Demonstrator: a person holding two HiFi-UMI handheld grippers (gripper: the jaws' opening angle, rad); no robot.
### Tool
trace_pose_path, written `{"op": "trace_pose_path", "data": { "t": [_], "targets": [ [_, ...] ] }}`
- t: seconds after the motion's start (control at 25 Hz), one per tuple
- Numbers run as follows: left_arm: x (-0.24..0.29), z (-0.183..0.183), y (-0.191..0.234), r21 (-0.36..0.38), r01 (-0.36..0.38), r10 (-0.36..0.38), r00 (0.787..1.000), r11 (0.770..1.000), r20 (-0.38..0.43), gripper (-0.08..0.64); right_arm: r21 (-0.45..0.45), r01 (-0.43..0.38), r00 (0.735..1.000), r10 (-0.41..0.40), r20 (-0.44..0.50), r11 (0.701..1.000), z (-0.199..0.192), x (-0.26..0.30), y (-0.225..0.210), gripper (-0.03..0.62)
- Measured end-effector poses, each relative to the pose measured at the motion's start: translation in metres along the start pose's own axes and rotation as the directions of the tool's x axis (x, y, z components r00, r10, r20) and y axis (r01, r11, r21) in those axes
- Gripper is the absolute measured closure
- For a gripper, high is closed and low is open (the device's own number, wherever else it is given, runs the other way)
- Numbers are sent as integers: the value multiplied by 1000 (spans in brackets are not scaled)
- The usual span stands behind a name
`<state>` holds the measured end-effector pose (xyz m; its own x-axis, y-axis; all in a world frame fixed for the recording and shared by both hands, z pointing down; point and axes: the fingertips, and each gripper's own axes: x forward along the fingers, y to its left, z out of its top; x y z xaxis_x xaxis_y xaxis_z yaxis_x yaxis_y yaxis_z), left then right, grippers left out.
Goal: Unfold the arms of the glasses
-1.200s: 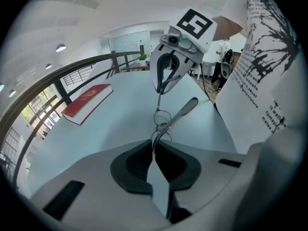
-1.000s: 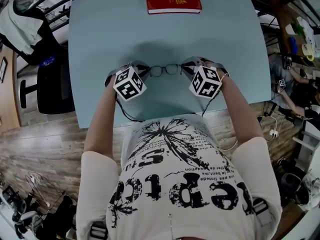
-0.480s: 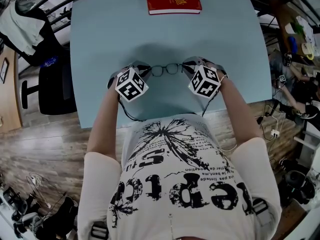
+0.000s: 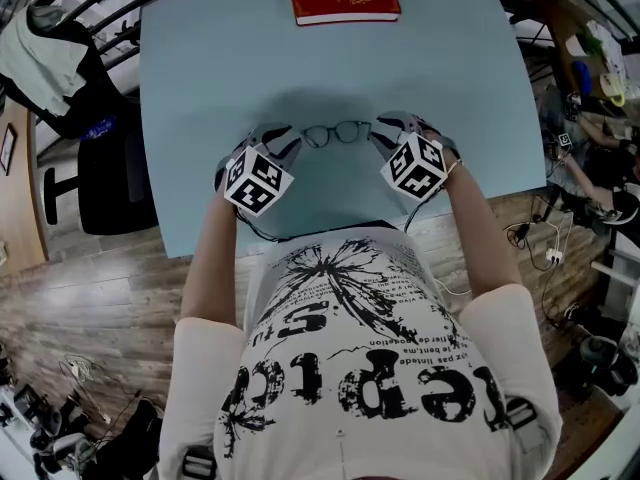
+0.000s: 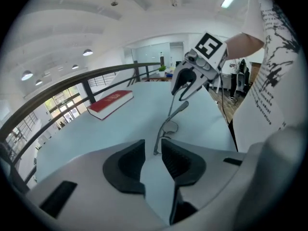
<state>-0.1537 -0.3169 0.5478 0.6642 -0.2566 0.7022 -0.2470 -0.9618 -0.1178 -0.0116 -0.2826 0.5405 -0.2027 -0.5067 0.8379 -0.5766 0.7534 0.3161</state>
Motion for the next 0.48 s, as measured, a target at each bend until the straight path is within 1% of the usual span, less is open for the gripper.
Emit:
{"op": "trace_pose_path", "data": {
  "t": [0.08, 0.12, 0.24, 0.36, 0.44, 0.48],
  "targets": [
    [-15, 5, 4, -54, -47, 51, 997, 997, 64, 445, 85, 56, 998, -55, -6, 995, -2, -8, 0, 500],
    [-24, 8, 6, -86, -71, 79, 992, 994, 98, 458, 135, 85, 996, -86, -1, 987, -1, -12, 0, 517],
    [-50, 23, 14, -174, -141, 174, 965, 975, 196, 511, 282, 164, 982, -183, 43, 945, 7, -28, -1, 555],
    [-75, 39, 17, -247, -181, 248, 929, 952, 274, 526, 401, 223, 952, -287, 109, 889, 20, -47, -3, 575],
    [-91, 49, 19, -280, -205, 292, 902, 938, 318, 531, 471, 235, 922, -349, 170, 851, 32, -60, -8, 580],
    [-99, 54, 19, -291, -219, 314, 888, 931, 337, 532, 497, 232, 904, -374, 207, 836, 39, -68, -12, 580]
  ]
}}
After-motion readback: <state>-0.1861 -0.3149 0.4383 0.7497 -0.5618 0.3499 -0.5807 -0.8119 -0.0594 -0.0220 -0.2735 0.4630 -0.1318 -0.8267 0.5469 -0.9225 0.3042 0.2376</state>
